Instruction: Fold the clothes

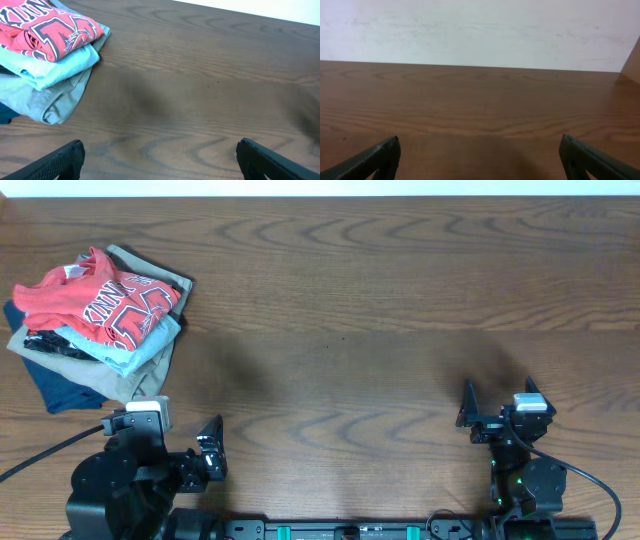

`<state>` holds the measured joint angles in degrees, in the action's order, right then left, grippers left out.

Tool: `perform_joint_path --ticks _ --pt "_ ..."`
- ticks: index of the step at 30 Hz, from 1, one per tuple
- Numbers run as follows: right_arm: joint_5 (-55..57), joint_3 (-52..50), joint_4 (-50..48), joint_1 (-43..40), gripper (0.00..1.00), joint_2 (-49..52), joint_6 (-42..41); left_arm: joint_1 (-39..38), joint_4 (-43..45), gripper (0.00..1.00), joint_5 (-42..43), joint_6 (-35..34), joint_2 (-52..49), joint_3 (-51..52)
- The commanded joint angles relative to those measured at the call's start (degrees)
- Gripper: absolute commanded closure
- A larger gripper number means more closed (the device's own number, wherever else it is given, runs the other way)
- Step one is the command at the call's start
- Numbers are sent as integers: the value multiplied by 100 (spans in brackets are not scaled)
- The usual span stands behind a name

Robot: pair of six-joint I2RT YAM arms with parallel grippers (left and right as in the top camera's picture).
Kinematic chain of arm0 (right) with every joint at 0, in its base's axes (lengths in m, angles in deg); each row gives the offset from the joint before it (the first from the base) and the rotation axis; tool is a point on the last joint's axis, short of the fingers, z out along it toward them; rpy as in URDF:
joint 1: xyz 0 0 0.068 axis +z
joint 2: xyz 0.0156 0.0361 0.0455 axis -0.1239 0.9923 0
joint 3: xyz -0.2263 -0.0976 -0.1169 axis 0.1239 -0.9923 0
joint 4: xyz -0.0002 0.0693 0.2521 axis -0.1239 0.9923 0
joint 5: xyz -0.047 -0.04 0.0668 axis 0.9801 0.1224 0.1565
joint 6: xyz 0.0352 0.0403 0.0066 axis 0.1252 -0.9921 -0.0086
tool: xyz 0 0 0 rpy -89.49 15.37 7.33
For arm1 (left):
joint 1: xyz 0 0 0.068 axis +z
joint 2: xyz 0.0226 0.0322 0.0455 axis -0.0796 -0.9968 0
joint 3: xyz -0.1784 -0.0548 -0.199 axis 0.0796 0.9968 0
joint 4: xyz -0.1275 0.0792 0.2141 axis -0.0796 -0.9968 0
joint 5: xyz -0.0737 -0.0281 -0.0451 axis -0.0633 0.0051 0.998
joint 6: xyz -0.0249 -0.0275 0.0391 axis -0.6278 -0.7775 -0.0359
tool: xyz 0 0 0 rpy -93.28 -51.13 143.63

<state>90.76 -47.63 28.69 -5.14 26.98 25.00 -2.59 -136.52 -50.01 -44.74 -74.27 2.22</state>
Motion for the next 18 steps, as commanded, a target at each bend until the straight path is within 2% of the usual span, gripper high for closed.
perform_joint_path --ticks 1,13,18 --pt "-20 -11 24 -50 1 -42 -76 7 26 2 -50 76 15 0" --pt "-22 -11 24 -48 1 -42 -76 7 26 2 -50 76 15 0" --pt "-20 -11 24 -48 1 -42 -76 44 -151 2 -457 210 131 66"
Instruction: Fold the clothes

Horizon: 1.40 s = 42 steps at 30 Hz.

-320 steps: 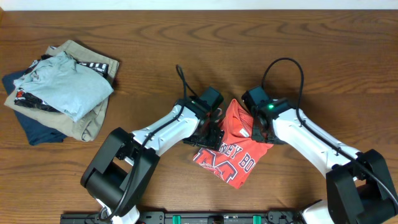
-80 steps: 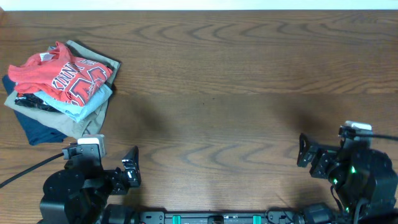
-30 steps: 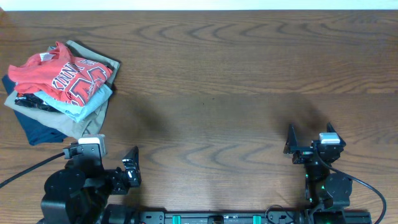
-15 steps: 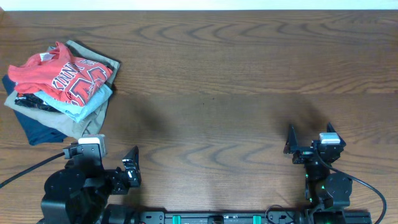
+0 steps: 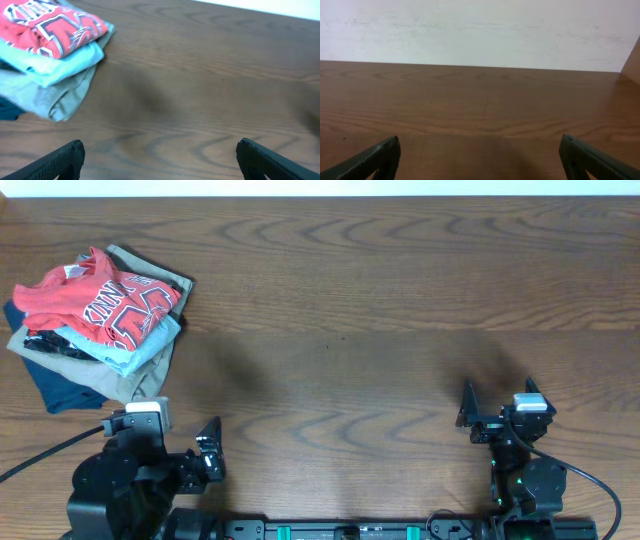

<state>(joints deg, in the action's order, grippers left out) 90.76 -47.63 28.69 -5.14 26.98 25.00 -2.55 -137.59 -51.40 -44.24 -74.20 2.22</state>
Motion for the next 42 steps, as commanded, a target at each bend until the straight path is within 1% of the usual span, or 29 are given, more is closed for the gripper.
perform_joint_path --ticks 1,5,7,9,14,17,21,26,28,29,32,35,42 --pt "-22 -11 24 -50 1 -42 -76 50 -39 2 -374 160 192 129" --pt "-20 -11 24 -50 1 -39 -76 125 57 2 -494 160 680 699" --pt "-20 -11 24 -48 1 -42 -76 192 299 2 -492 157 1001 1172" --pt "-20 -11 24 -48 1 -39 -76 249 734 2 -492 157 1344 1727" --pt "-20 -11 24 -48 1 -42 -76 321 2028 2 -487 87 2205 3147" --pt "-22 -11 24 -50 1 -42 -76 321 2927 2 -487 87 2520 3886" --pt "-22 -11 24 -50 1 -42 -76 321 4129 2 -494 92 2516 4500" --pt "-20 -11 24 -50 1 -42 -76 332 6059 2 -640 138 2518 5307" --pt "-20 -11 24 -48 1 -42 -76 332 6647 2 -638 138 2518 5595" --pt "-20 -11 24 -48 1 -42 -76 330 6771 2 -627 131 2518 5696" --pt "-20 -11 24 -48 1 -39 -76 330 6448 2 -570 133 2518 5678" --pt "-20 -11 24 -48 1 -42 -76 330 5788 2 -463 81 2518 5678" --pt "-20 -11 24 -48 1 -39 -76 330 5805 2 -337 70 2518 5676"
